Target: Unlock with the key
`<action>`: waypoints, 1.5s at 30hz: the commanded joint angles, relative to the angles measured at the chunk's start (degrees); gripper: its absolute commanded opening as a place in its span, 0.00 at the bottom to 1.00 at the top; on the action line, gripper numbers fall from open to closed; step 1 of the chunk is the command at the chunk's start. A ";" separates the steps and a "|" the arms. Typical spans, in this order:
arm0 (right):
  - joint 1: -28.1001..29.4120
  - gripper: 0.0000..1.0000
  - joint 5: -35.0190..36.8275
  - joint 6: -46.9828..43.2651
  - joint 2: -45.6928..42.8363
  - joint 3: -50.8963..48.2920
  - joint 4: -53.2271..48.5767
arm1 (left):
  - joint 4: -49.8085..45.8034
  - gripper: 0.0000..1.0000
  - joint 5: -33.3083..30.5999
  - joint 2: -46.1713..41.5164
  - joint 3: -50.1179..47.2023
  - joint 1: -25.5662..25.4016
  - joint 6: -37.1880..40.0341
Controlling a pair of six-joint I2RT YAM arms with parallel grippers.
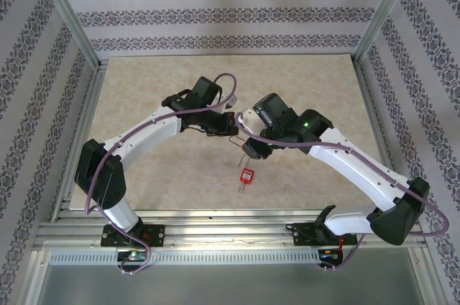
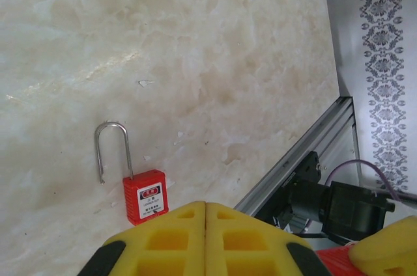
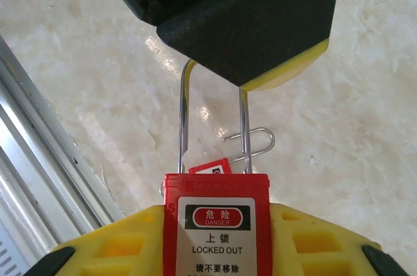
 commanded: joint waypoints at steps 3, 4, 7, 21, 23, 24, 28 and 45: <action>0.94 0.00 5.47 -0.16 -2.58 -2.10 10.07 | -0.52 0.00 2.35 0.39 -2.23 0.72 -2.07; 1.13 0.00 5.99 -0.20 -2.74 -2.64 10.80 | 0.01 0.00 2.72 0.31 -2.42 0.83 -2.38; 1.61 0.00 7.66 -0.07 -3.15 -4.03 12.92 | 1.41 0.00 3.73 0.30 -3.18 1.24 -3.13; 2.55 0.00 12.79 -0.07 -5.49 -7.77 18.96 | 12.36 0.45 7.65 -4.76 -11.78 4.37 -11.28; 2.55 0.00 12.82 -0.18 -5.27 -7.72 18.93 | 13.89 0.48 7.92 -5.77 -13.51 5.01 -12.56; 2.55 0.00 12.67 -0.15 -5.18 -7.64 18.86 | 15.45 0.49 8.15 -6.46 -14.84 5.31 -13.88; 2.55 0.00 12.92 -0.06 -4.96 -7.54 18.80 | 25.09 0.49 10.15 -9.14 -19.30 5.47 -21.33; 2.80 0.00 12.26 0.90 -3.93 -7.11 18.36 | 48.22 0.46 11.80 -15.22 -30.53 5.38 -38.87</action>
